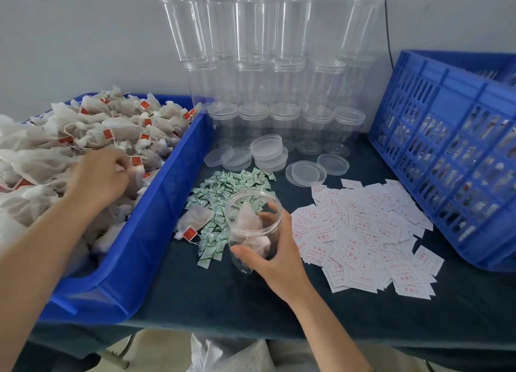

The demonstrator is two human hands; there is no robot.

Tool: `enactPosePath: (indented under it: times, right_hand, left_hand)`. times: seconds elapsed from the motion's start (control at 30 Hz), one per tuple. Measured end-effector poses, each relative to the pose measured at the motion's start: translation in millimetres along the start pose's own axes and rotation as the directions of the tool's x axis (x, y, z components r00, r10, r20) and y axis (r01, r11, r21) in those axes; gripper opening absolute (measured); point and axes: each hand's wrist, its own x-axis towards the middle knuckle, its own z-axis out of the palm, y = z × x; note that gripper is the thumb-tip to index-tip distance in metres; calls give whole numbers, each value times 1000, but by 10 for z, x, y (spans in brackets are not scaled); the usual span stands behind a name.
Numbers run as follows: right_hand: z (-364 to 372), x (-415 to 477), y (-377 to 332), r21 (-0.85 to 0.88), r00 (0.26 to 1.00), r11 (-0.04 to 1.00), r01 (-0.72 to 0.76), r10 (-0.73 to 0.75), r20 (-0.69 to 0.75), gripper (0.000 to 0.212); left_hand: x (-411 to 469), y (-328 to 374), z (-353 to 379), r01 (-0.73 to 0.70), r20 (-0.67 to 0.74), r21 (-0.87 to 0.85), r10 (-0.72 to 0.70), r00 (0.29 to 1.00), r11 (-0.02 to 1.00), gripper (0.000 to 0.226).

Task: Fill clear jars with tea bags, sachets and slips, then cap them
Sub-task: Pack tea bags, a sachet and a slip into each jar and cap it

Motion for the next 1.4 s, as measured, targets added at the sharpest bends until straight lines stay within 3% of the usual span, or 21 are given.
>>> enactPosePath:
  times: [0.07, 0.17, 0.27, 0.4, 0.47, 0.53, 0.63, 0.7, 0.73, 0.83, 0.9, 0.97, 1.13, 1.27, 1.33, 1.4]
  right_hand:
    - [-2, 4, 1, -7, 1000, 1000, -2, 2, -3, 90]
    - [2, 11, 4, -12, 1000, 1000, 2, -2, -12, 90]
    - [5, 17, 8, -11, 1000, 1000, 8, -8, -4, 89]
    - [-10, 6, -8, -8, 1000, 1000, 10, -10, -10, 89]
    - [-15, 4, -22, -3, 1000, 1000, 19, -19, -7, 89]
    - [-12, 6, -19, 0, 999, 999, 34, -34, -3, 90]
    - [-9, 14, -7, 4, 1000, 1000, 12, -12, 6, 84]
    - [-8, 17, -2, 14, 1000, 1000, -3, 2, 11, 87]
    - [-7, 19, 5, 17, 1000, 1000, -3, 3, 12, 88]
    - [-7, 23, 4, 32, 1000, 999, -6, 5, 21, 88]
    - [-3, 21, 8, 33, 1000, 999, 3, -4, 20, 90]
    - [-6, 17, 15, 34, 1000, 999, 12, -13, 11, 90]
    - [-8, 3, 1, 43, 1000, 999, 10, -11, 21, 89]
    - [-17, 11, 4, 48, 1000, 999, 1, -2, 26, 89]
    - [-15, 11, -1, 53, 1000, 999, 0, -2, 28, 88]
    - [-16, 9, -7, 58, 1000, 998, 3, -5, 27, 87]
  left_hand:
    - [-12, 84, -65, -26, -106, -263, -2, 994, 964, 3]
    - [-102, 408, -261, -122, -145, -553, 50, 988, 824, 17]
    - [-306, 829, -354, -173, -63, -668, 176, 982, 724, 19]
    - [-620, 1230, -186, -61, 134, -763, 250, 959, 644, 13]
    - [-715, 1297, -65, -57, 205, -713, 285, 936, 699, 1]
    - [-708, 1257, 5, -12, 248, -686, 249, 936, 728, 5]
    - [-506, 1053, -49, 36, 194, -675, 130, 972, 737, 3]
    - [-300, 827, -97, 13, 101, -527, 47, 994, 849, 7]
    - [-199, 694, -100, 5, 84, -371, 28, 996, 929, 7]
    - [-8, 308, 1, -12, 347, 89, -20, 938, 996, 21]
    - [7, 149, 76, -66, 502, 207, -48, 863, 976, 29]
    - [19, 101, 108, -114, 533, 216, -20, 846, 970, 27]
    - [11, 115, 157, -142, 378, 210, 54, 924, 967, 17]
    - [-14, 150, 103, -134, 49, 125, 129, 990, 983, 18]
    - [-48, 240, 25, -255, -163, 114, 271, 949, 960, 18]
    - [-127, 423, -82, -380, -285, 23, 370, 884, 925, 18]
